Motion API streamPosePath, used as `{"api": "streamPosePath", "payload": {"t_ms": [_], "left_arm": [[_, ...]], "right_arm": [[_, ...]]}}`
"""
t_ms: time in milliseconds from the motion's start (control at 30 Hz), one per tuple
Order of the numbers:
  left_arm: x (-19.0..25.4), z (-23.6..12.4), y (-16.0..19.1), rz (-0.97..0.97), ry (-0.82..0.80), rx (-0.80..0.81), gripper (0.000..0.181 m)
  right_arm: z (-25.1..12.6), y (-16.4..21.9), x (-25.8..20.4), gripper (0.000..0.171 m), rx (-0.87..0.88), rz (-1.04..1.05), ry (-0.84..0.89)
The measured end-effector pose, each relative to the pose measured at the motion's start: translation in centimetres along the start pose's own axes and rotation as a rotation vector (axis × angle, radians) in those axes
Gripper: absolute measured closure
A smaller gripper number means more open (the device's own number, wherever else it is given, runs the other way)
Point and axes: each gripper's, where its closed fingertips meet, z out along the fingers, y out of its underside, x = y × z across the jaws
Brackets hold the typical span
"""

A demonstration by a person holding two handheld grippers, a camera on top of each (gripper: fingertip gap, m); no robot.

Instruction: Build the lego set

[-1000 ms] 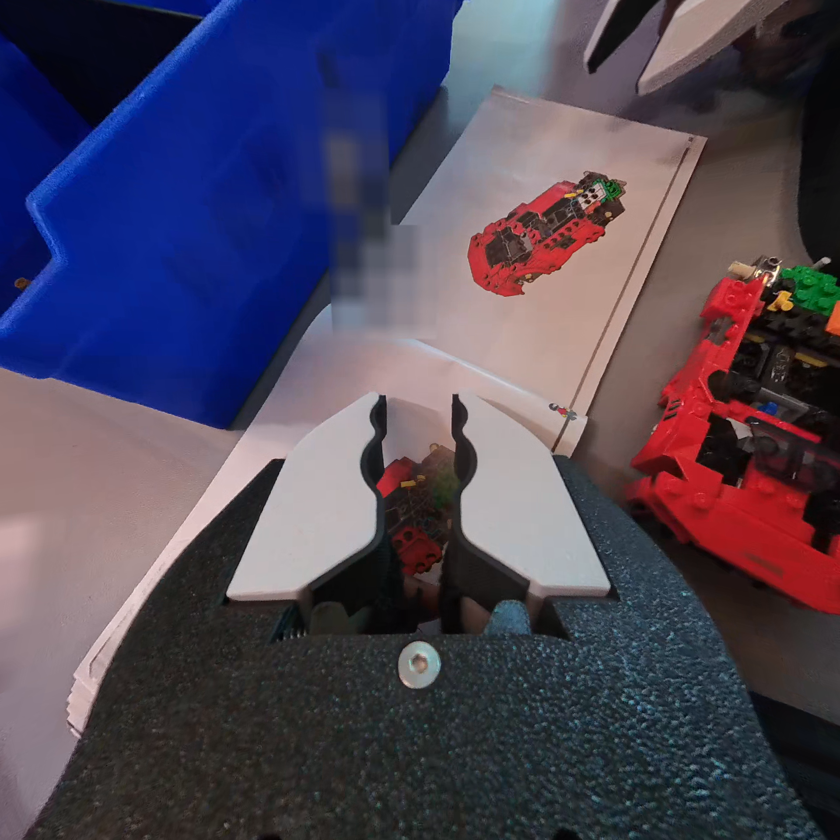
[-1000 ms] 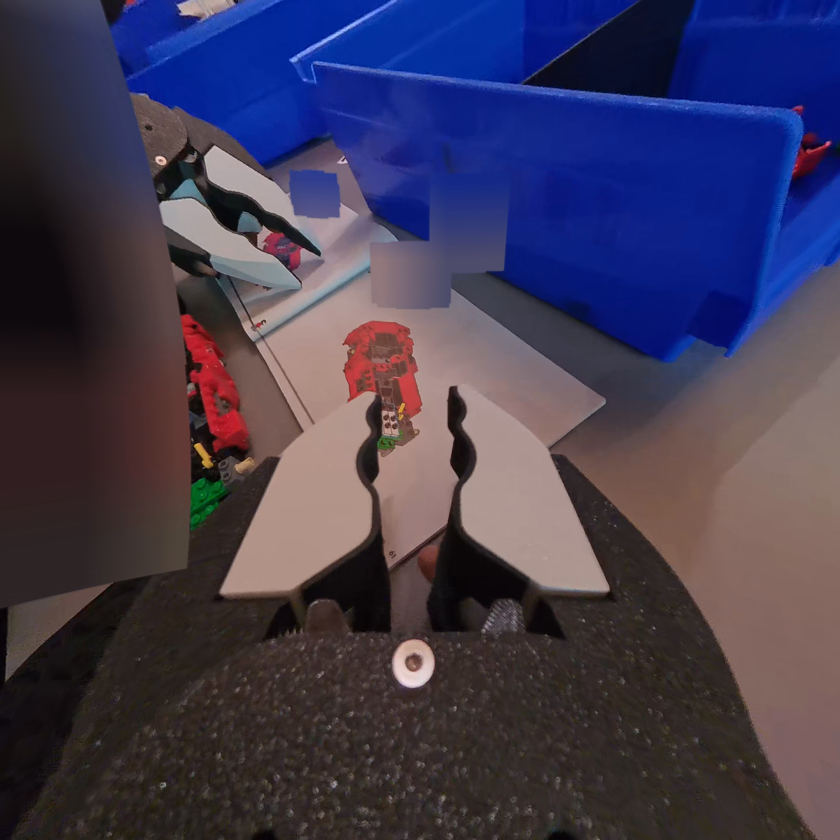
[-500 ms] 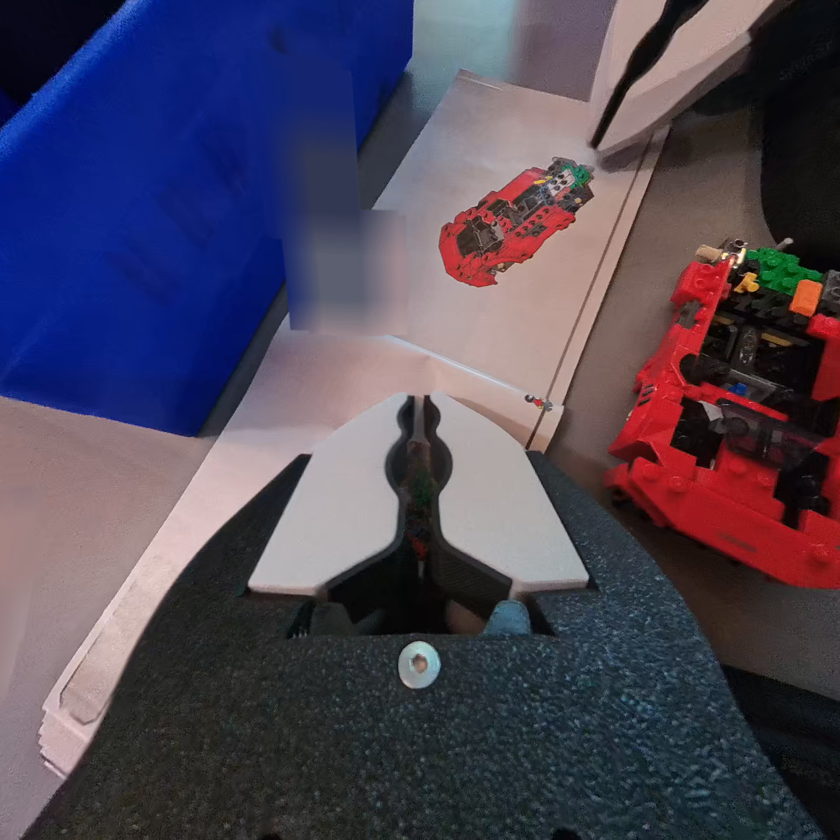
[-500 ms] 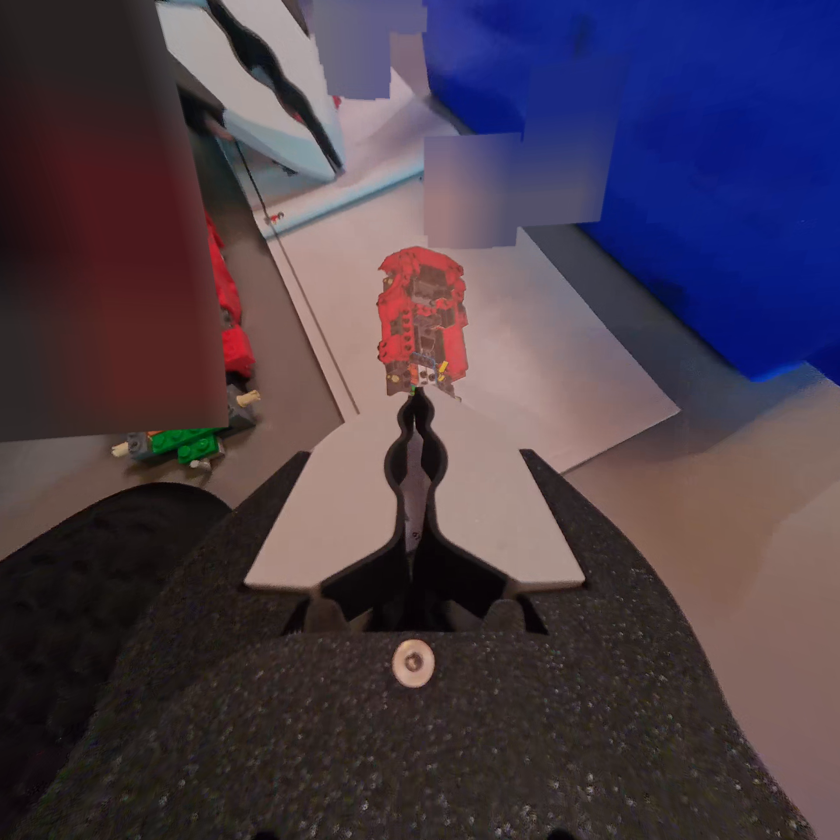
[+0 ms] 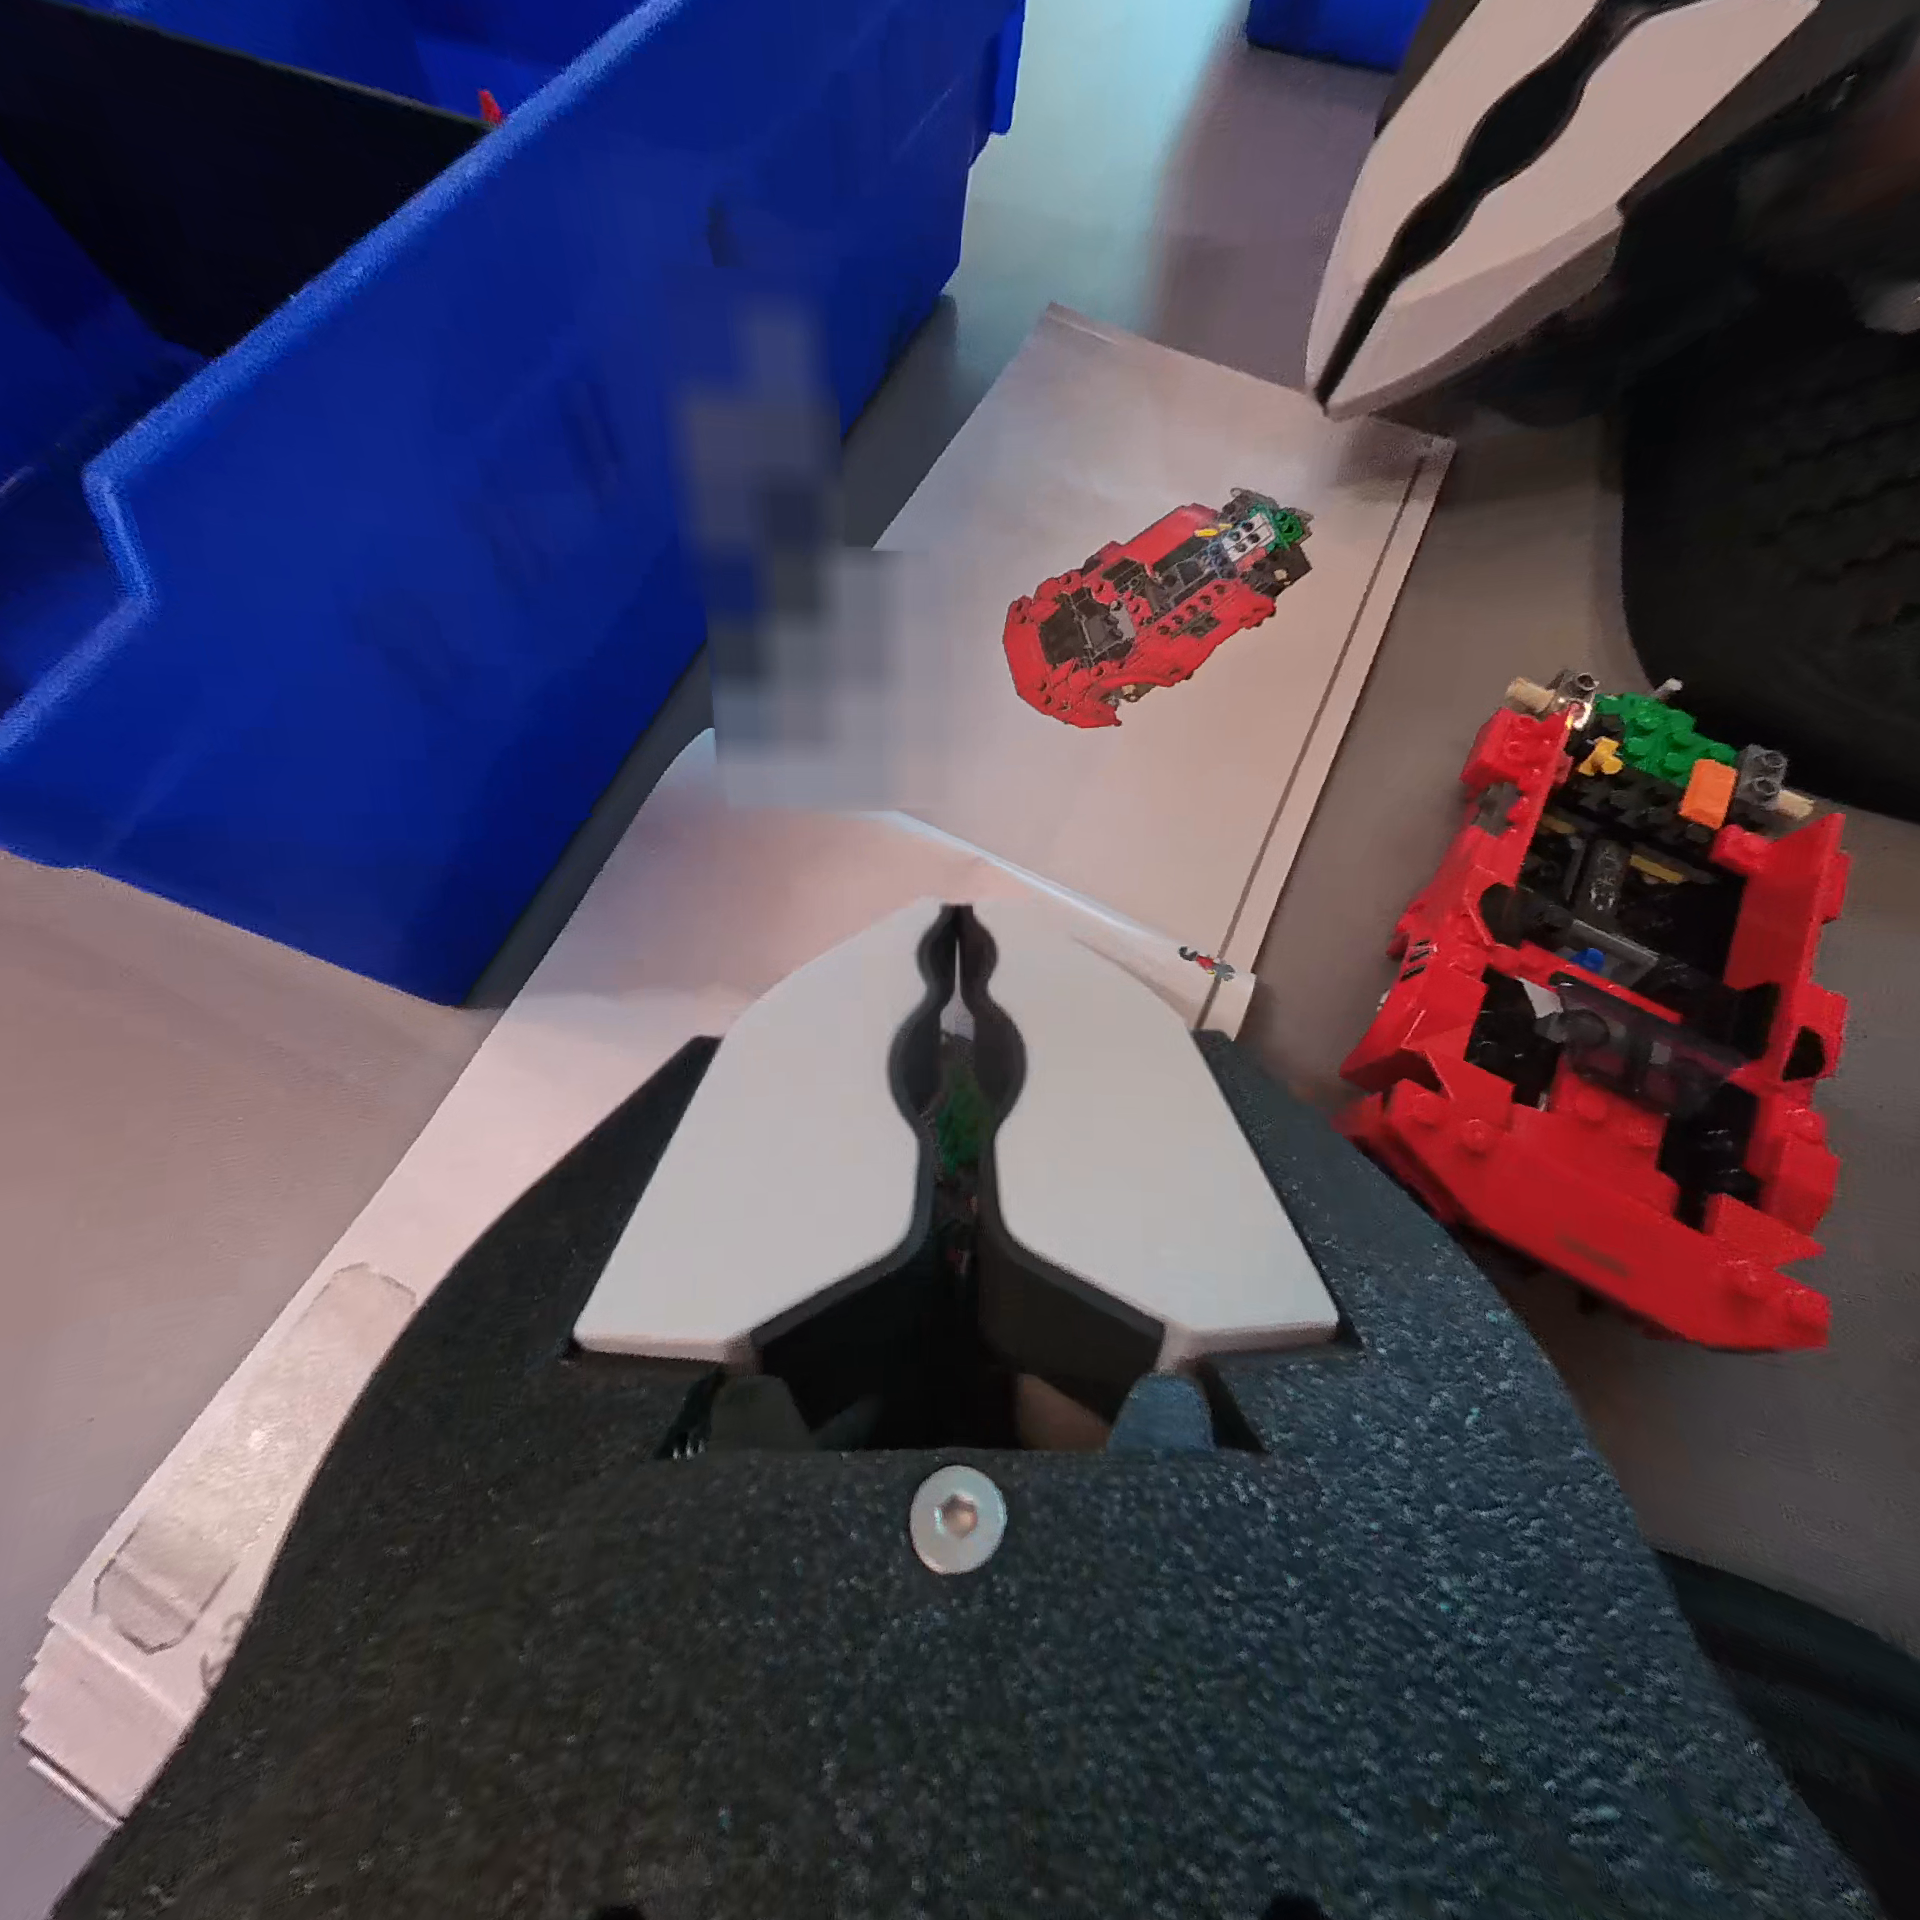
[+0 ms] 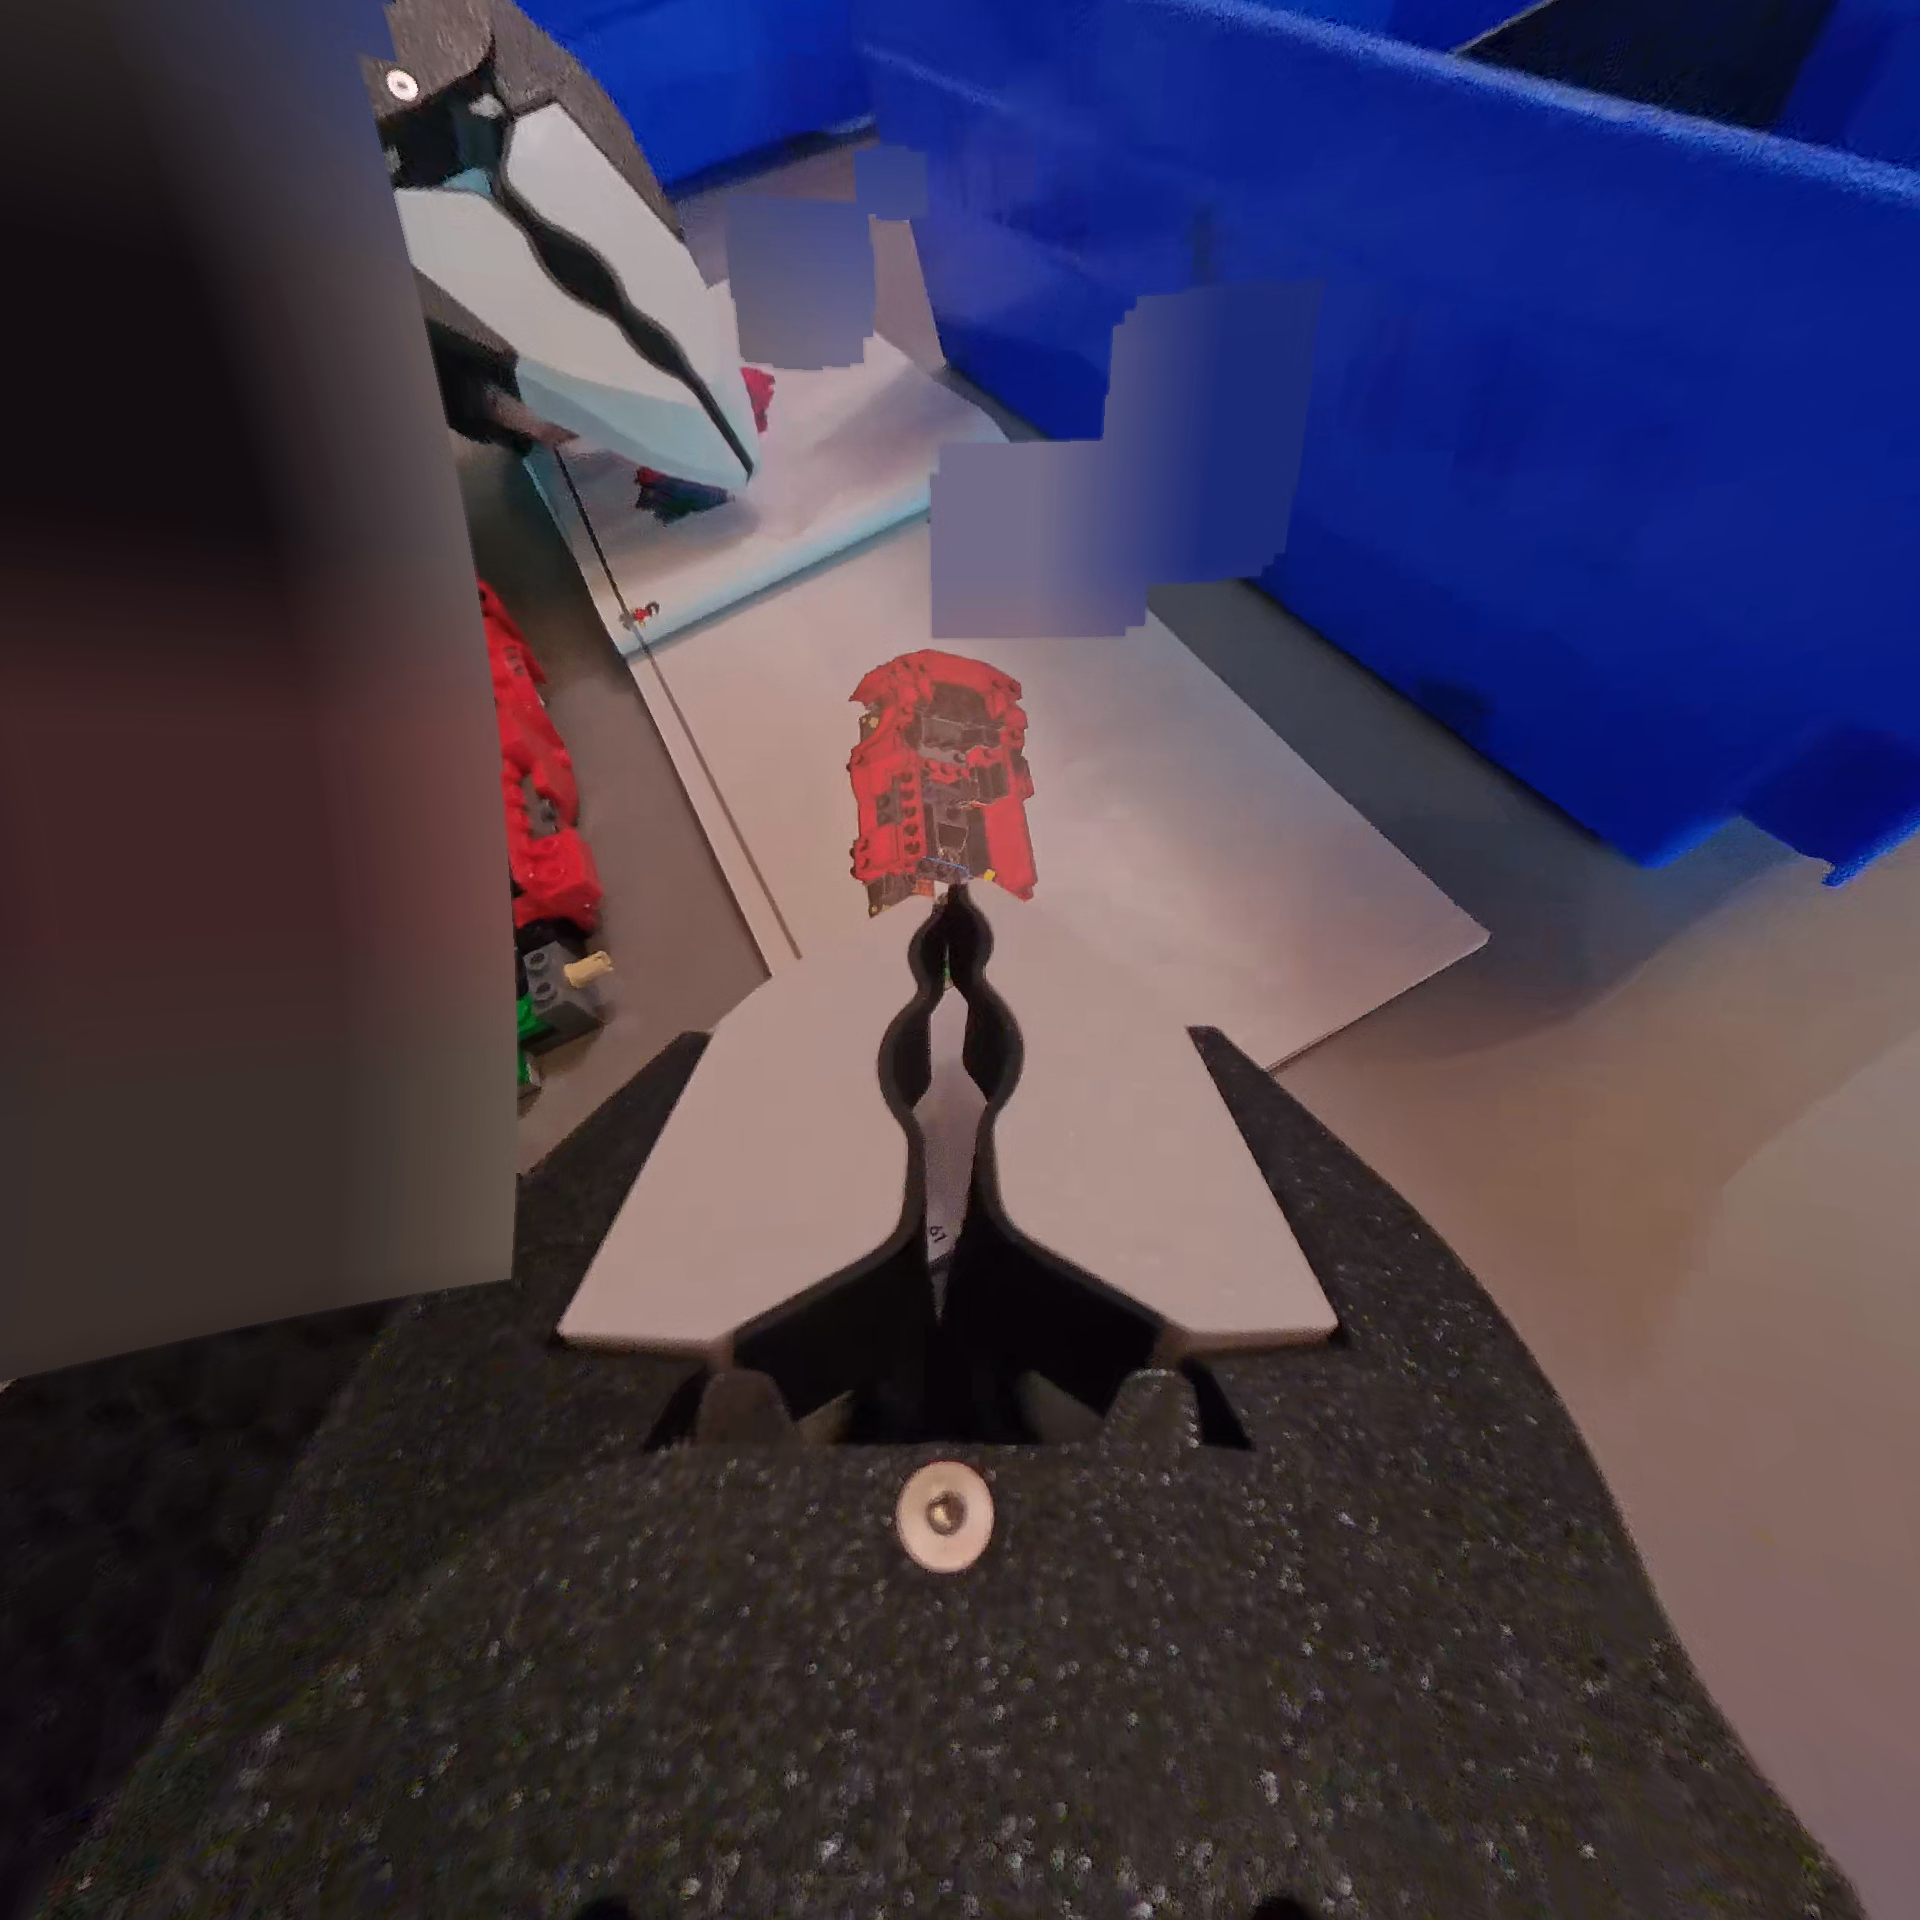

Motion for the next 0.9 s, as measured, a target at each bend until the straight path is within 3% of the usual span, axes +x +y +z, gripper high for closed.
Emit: {"api": "streamPosePath", "payload": {"t_ms": [67,167,200,267,367,433,467,500,533,733,767,800,867,900], "left_arm": [[-0.2,-0.1,-0.1,0.008,-0.013,0.005,0.181],[-0.3,-0.2,-0.4,0.017,-0.026,0.027,0.179],[-0.3,-0.3,-0.6,0.016,-0.03,0.038,0.174],[-0.4,-0.3,-0.8,0.017,-0.036,0.047,0.158],[-0.6,-0.3,-0.8,0.036,-0.054,0.047,0.147],[-0.7,-0.2,-0.8,0.049,-0.064,0.045,0.146],[-0.6,-0.2,-0.8,0.055,-0.063,0.043,0.152],[-0.4,-0.2,-0.7,0.065,-0.049,0.039,0.177],[-0.1,-0.2,-0.6,0.072,-0.028,0.036,0.181],[0.2,-0.1,-0.5,0.077,-0.008,0.034,0.18],[0.2,-0.1,-0.6,0.075,-0.005,0.038,0.18],[0.2,-0.2,-0.6,0.071,-0.002,0.038,0.18],[0.2,-0.3,-0.6,0.067,-0.006,0.034,0.18],[0.1,-0.3,-0.6,0.067,-0.008,0.037,0.18]], "right_arm": [[-0.2,-0.4,0.2,0.17,0.031,0.011,0.006],[-0.5,-0.8,0.7,0.142,0.07,0.044,0.026],[-0.6,-0.9,0.9,0.143,0.077,0.06,0.025],[-0.9,-1.2,0.8,0.171,0.107,0.068,0.011],[-1.2,-1.4,1.1,0.169,0.133,0.087,0.02],[-1.2,-1.3,1.5,0.146,0.129,0.112,0.035],[-1.1,-1.2,1.7,0.134,0.121,0.128,0.041],[-1.0,-1.1,1.9,0.128,0.114,0.142,0.047],[-1.0,-1.1,2.0,0.124,0.111,0.151,0.049],[-1.2,-1.5,2.1,0.114,0.145,0.173,0.045],[-1.2,-1.5,2.1,0.115,0.147,0.172,0.043],[-1.2,-1.6,1.8,0.129,0.152,0.162,0.03],[-1.5,-2.0,0.8,0.171,0.177,0.088,-0.009],[-1.6,-2.1,0.6,0.171,0.187,0.044,0.005]]}}
